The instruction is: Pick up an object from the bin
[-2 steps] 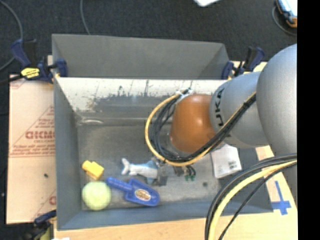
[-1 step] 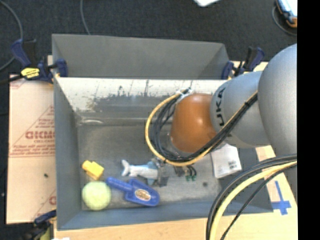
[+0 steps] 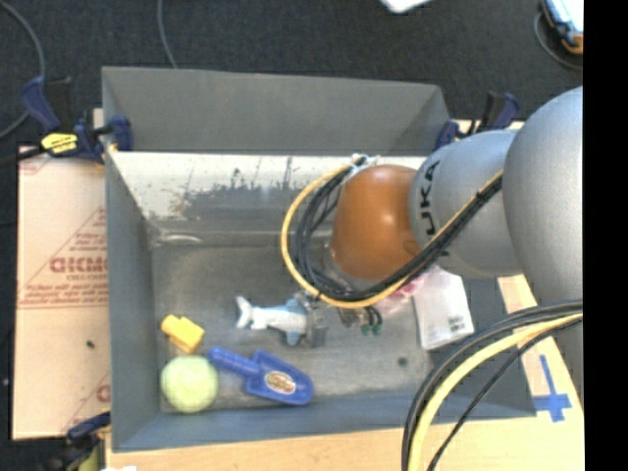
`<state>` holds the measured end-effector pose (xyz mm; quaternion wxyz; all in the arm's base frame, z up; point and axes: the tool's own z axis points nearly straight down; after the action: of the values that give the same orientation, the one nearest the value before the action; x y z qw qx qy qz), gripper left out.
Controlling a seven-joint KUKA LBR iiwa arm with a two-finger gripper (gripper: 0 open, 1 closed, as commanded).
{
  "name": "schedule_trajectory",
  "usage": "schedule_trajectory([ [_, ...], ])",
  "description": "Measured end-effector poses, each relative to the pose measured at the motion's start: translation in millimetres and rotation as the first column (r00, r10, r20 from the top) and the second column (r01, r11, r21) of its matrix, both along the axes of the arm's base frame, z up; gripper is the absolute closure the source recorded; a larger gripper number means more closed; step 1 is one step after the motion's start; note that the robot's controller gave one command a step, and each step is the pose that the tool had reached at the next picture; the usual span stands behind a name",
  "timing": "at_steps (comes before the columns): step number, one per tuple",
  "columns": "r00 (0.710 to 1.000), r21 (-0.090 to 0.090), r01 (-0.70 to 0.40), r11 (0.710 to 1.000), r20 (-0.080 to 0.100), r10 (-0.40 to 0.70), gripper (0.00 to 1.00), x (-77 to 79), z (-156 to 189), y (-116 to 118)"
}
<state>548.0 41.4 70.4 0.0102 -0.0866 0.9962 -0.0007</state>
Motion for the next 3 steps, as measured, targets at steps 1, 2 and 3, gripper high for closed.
schedule_trajectory([
  [1, 1.000, 0.001, 0.027, 1.000, -0.014, -0.027, 1.00, -7.6, -0.3, -2.0],
  [2, 1.000, -0.001, -0.018, 1.000, 0.006, 0.018, 1.00, 31.1, 6.9, 9.1],
  [3, 1.000, 0.000, -0.009, 1.000, -0.008, 0.009, 1.00, 29.1, 17.0, -2.4],
])
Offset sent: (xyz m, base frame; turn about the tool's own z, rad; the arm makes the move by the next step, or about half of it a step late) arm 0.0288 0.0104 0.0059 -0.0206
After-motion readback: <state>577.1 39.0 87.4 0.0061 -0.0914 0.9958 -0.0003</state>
